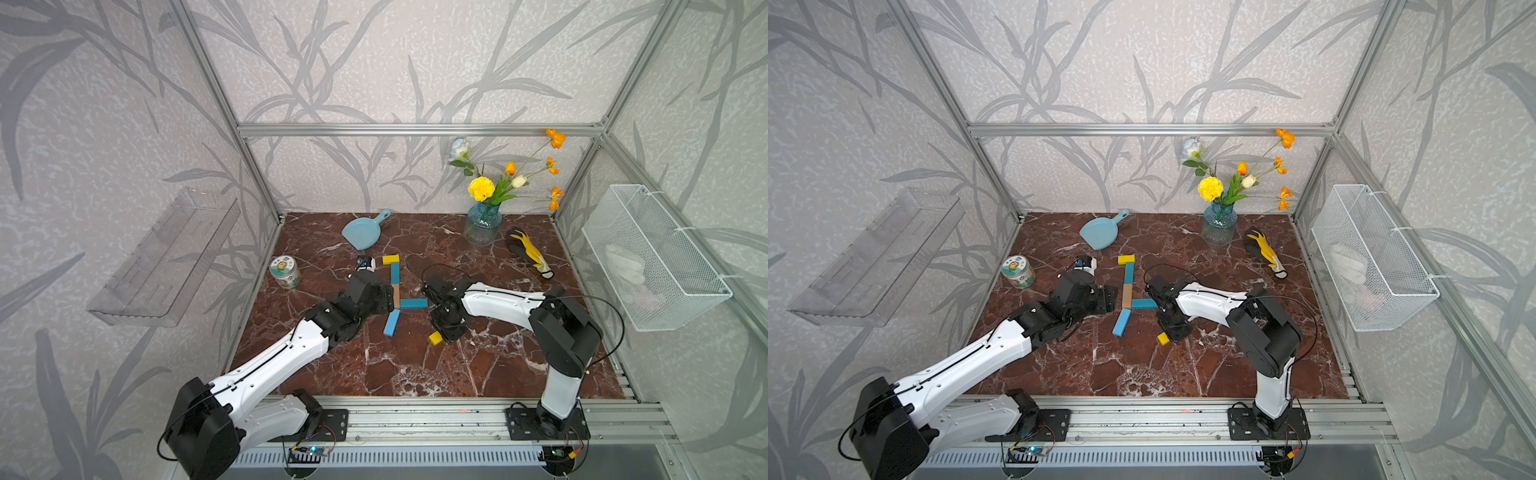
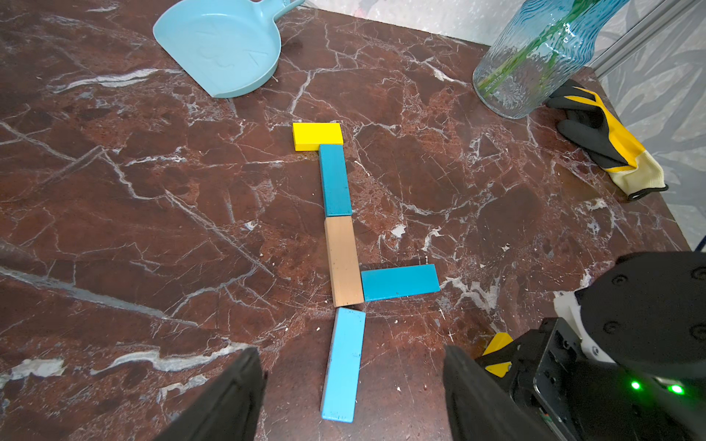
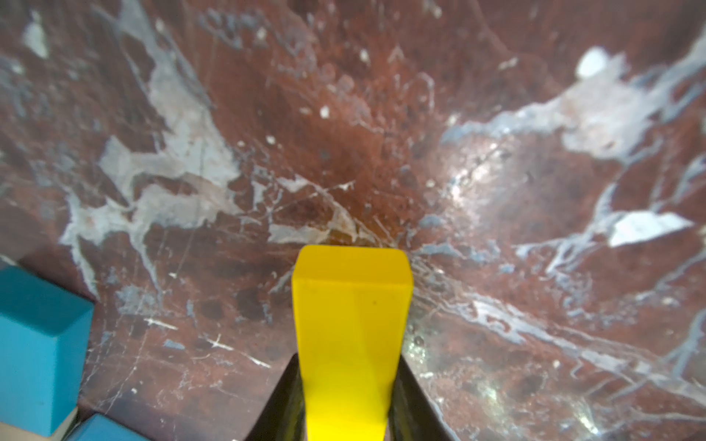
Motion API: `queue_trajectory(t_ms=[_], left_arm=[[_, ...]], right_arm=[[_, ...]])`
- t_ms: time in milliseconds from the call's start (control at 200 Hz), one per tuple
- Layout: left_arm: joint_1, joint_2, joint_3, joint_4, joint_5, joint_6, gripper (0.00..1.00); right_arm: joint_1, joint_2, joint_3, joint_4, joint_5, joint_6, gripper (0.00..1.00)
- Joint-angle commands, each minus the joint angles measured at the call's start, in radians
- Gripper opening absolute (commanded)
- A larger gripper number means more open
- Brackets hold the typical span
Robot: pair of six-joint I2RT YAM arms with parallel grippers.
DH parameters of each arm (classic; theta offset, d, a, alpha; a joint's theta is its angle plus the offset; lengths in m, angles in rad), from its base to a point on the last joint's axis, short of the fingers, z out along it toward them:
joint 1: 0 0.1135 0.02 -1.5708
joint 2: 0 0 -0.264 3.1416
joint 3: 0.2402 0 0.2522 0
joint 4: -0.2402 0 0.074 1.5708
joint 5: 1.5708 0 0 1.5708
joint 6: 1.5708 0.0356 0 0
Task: Assemble a giraffe with building blocks
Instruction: Pick up the building block from the center of the board, then assemble the building block at the center of the board.
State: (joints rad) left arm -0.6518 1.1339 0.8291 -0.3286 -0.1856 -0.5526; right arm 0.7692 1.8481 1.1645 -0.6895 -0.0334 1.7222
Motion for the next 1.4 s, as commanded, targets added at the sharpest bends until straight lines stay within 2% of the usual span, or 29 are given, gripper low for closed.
queue_trajectory(t_ms=[0,115,205,270,350,475,560,630,815,975,1255,1400], left_arm=[[0.003,-0.017,0.006,-0.011,-0.016,0.008,0.75],[0.003,-0.018,0.007,-0.01,-0.013,0.007,0.76],[0.003,-0.016,0.006,-0.007,-0.01,0.004,0.76],[0.003,-0.012,0.006,-0.005,-0.008,0.003,0.76],[0.006,-0.005,0.011,0.0,-0.008,0.002,0.76],[0.007,0.002,0.023,-0.008,-0.01,0.004,0.76],[0.008,0.001,0.028,-0.013,-0.014,0.008,0.76],[0.009,-0.001,0.023,-0.012,-0.023,0.008,0.76],[0.016,-0.002,0.017,-0.017,-0.032,0.005,0.76],[0.02,0.007,0.016,-0.013,-0.023,0.003,0.76],[0.024,0.015,0.013,-0.007,-0.014,0.003,0.76],[0.027,0.018,0.012,-0.003,-0.009,0.003,0.76]], right_arm=[[-0.01,-0.062,0.037,-0.122,0.141,-0.13,0.29],[-0.008,-0.171,0.114,-0.225,0.343,-0.357,0.29],[-0.008,-0.221,0.167,-0.209,0.415,-0.662,0.29],[-0.009,-0.238,0.182,-0.155,0.369,-0.883,0.25],[-0.01,-0.242,0.192,-0.107,0.229,-1.125,0.2],[-0.009,-0.202,0.19,-0.09,0.006,-1.328,0.18],[-0.006,-0.148,0.208,-0.124,-0.128,-1.391,0.17],[0.011,-0.081,0.217,-0.148,-0.163,-1.419,0.17],[0.057,-0.013,0.205,-0.148,-0.162,-1.437,0.19],[0.07,0.014,0.188,-0.137,-0.113,-1.428,0.2],[0.071,0.081,0.211,-0.163,-0.004,-1.441,0.35],[0.071,0.133,0.23,-0.155,0.002,-1.44,0.35]])
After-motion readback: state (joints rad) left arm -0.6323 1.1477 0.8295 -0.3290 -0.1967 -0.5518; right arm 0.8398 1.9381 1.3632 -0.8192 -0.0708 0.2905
